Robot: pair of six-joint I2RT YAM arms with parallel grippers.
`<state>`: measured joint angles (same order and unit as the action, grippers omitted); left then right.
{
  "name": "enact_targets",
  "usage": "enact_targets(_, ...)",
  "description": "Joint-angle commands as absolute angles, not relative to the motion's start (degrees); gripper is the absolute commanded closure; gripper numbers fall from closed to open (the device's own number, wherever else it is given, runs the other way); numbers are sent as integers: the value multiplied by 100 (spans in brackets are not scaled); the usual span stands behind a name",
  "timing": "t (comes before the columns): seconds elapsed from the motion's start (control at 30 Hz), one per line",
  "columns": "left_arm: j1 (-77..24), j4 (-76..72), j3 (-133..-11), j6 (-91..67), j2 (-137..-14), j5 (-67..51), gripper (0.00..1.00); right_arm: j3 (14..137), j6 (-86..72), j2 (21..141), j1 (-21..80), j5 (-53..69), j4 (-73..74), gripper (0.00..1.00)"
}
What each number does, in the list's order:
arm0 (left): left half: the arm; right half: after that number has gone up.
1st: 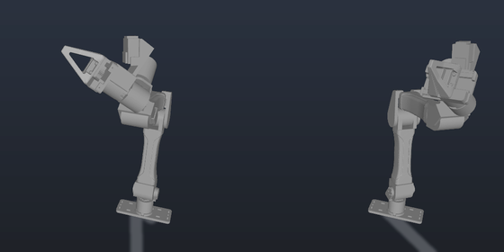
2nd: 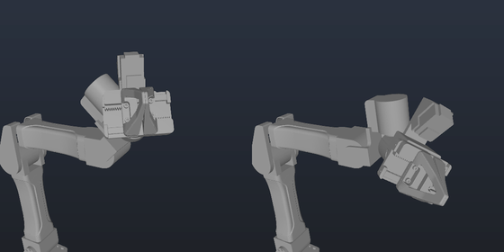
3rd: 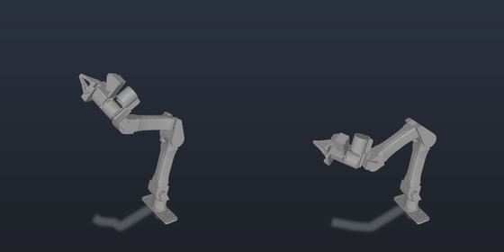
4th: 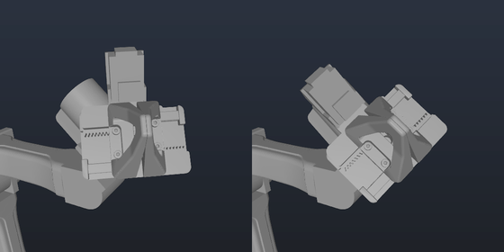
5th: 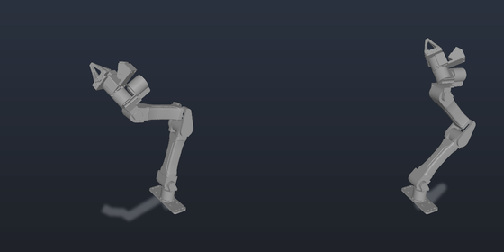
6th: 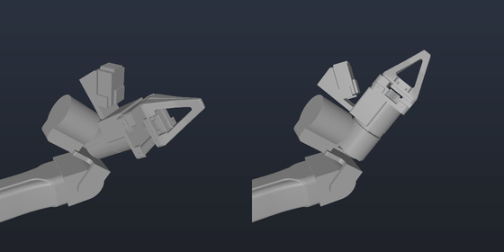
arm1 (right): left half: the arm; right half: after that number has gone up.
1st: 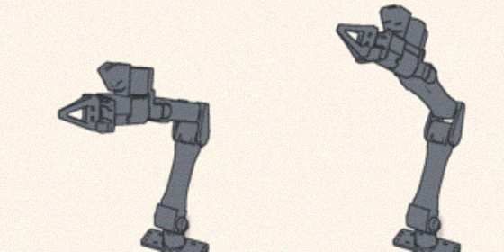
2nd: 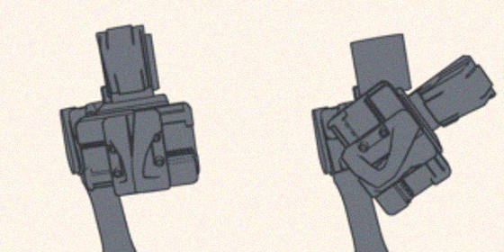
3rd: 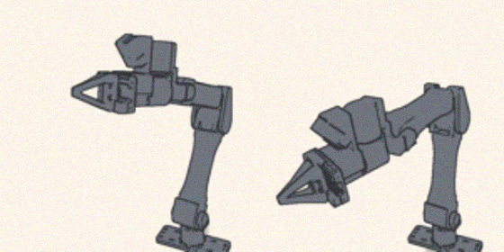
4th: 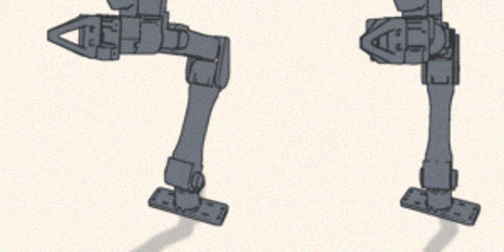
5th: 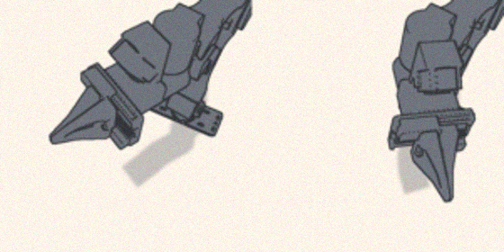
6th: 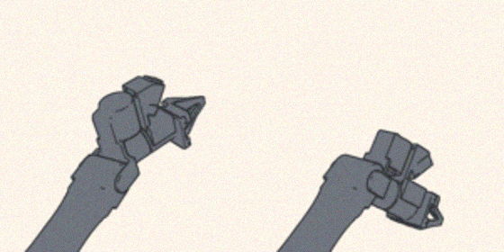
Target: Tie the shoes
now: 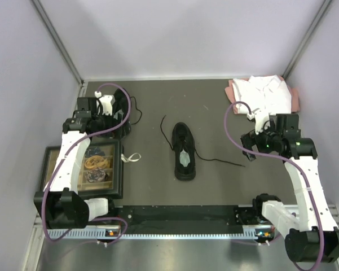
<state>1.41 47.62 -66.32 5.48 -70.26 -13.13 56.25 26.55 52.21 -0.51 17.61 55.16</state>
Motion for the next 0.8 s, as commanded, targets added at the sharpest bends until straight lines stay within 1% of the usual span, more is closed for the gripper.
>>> enact_targets(0.0,97,4527,-6864,536,-7110,-1186,2,5845,3234,5168,-26,2083,5564,1)
enact_targets(0.1,-333,4500,-7101,571,-7381,-836,2,5819,3480,5238,-26,2135,5607,1)
enact_targets(0.23,-903,4184,-7180,335,-7777,-677,2,5722,3883,5414,-26,2276,5747,1)
enact_targets(0.27,-1001,4070,-7215,247,-7883,-625,3,5704,4024,5431,-26,2346,5809,1)
enact_targets(0.3,-1098,3974,-7225,159,-8093,-572,7,5661,4112,5423,-26,2381,5818,1)
enact_targets(0.4,-1510,3605,-7260,-236,-8558,-449,15,5547,4183,5388,-26,2356,5748,1)
enact_targets(0.43,-1755,3534,-7277,-385,-8682,-379,17,5520,4192,5388,113,2338,5713,1)
enact_targets(0.6,-2223,3085,-7461,-852,-9665,-106,23,5257,4298,5396,386,2031,5625,1)
enact_targets(0.63,-2372,3015,-7505,-940,-9807,-71,27,5212,4307,5388,430,1987,5599,1)
enact_targets(0.7,-2574,2971,-7690,-993,-10236,-53,29,5064,4324,5397,509,1820,5502,1)
enact_targets(0.73,-2636,3006,-7786,-1089,-10370,156,31,5019,4333,5414,597,1758,5476,1)
enact_targets(0.77,-2680,2962,-7918,-1142,-10502,254,35,4975,4342,5414,632,1706,5458,1)
